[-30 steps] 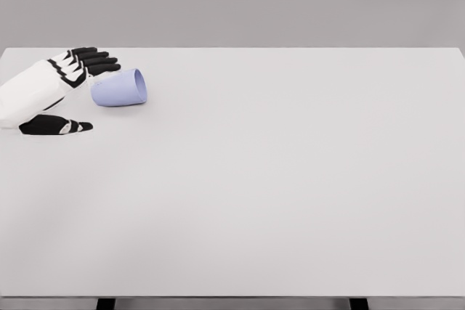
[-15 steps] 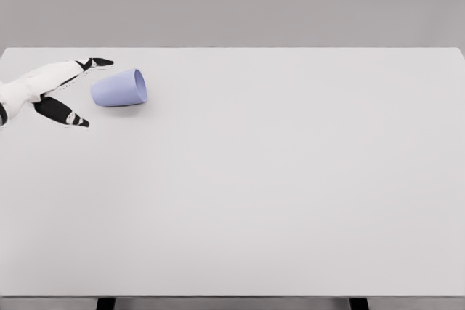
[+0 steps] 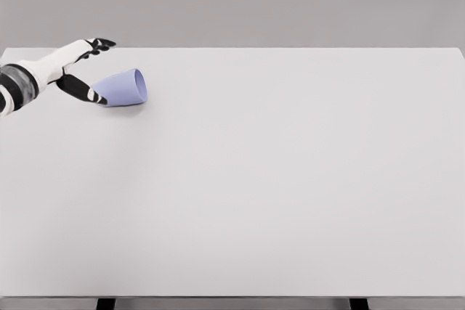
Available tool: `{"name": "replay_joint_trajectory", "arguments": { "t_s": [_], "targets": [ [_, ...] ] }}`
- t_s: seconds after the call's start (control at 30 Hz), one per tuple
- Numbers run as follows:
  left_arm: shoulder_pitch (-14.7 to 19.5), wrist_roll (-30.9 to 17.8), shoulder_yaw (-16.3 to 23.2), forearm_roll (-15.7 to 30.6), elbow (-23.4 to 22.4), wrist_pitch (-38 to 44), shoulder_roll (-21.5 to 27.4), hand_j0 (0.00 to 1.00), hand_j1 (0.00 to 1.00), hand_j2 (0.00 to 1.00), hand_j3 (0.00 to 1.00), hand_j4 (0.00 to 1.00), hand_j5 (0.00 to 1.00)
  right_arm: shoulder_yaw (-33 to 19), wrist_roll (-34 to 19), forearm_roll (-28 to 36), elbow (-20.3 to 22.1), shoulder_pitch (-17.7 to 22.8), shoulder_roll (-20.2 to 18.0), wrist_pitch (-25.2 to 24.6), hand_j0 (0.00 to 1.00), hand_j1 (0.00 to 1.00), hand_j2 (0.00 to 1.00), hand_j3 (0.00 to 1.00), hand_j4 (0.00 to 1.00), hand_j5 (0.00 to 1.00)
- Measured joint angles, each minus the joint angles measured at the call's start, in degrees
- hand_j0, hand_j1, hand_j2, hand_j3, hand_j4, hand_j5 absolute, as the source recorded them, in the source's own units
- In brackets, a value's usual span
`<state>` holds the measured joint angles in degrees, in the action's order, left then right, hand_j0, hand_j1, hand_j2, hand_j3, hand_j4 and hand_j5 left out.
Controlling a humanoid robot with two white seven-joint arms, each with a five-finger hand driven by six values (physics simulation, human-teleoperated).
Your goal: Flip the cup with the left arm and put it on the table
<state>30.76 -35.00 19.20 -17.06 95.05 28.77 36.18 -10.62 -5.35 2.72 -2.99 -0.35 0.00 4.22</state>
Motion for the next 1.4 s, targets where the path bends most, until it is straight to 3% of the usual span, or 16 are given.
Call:
{"name": "replay_joint_trajectory", "arguments": {
  "t_s": [0.17, 0.57, 1.03, 1.4],
  "targets": [
    [0.97, -0.01, 0.98, -5.46, -4.47, -0.97, -3.88, 1.0, 1.0, 1.0, 1.0, 1.0, 1.0, 0.02, 0.0, 0.0, 0.0, 0.0, 0.0, 0.0, 1.0, 1.0, 1.0, 1.0, 1.0, 1.0],
    [4.66, -0.02, 3.18, -10.71, -14.34, -3.58, -9.69, 1.0, 1.0, 1.0, 1.0, 1.0, 1.0, 0.02, -0.01, 0.0, 0.0, 0.0, 0.0, 0.0, 1.0, 1.0, 1.0, 1.0, 1.0, 1.0],
    [6.86, -0.02, 4.92, -14.68, -20.46, -3.91, -12.76, 1.0, 1.0, 1.0, 1.0, 1.0, 1.0, 0.01, 0.0, 0.0, 0.0, 0.0, 0.0, 0.0, 1.0, 1.0, 1.0, 1.0, 1.0, 1.0],
    [8.88, -0.02, 7.29, -15.27, -24.16, -4.37, -14.07, 1.0, 1.0, 1.0, 1.0, 1.0, 1.0, 0.0, 0.0, 0.0, 0.0, 0.0, 0.0, 0.0, 1.0, 1.0, 1.0, 1.0, 1.0, 1.0]
  ]
}}
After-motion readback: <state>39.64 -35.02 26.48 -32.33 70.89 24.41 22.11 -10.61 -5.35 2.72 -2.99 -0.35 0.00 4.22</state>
